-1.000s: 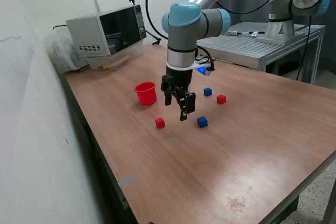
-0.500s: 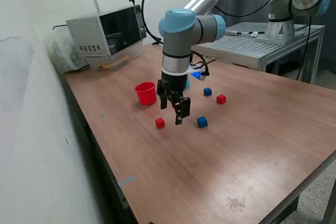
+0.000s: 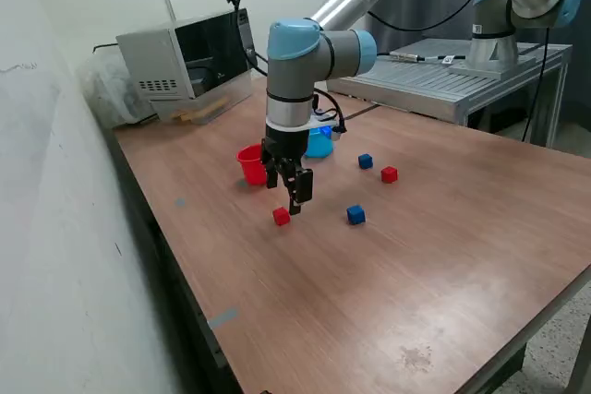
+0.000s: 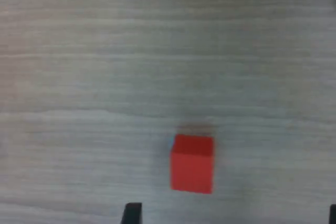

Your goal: Place red objects in the red bin, and blue objects in the blue bin.

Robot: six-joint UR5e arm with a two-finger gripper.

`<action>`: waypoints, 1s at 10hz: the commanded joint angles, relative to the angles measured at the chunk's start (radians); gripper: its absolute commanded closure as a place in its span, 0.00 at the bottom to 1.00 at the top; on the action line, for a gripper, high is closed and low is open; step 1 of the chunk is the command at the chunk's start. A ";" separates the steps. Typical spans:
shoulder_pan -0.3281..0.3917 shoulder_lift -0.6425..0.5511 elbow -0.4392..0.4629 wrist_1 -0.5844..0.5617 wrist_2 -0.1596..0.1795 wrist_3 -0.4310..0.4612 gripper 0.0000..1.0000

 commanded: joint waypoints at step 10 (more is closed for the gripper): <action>-0.013 -0.002 0.049 0.011 0.005 -0.013 0.00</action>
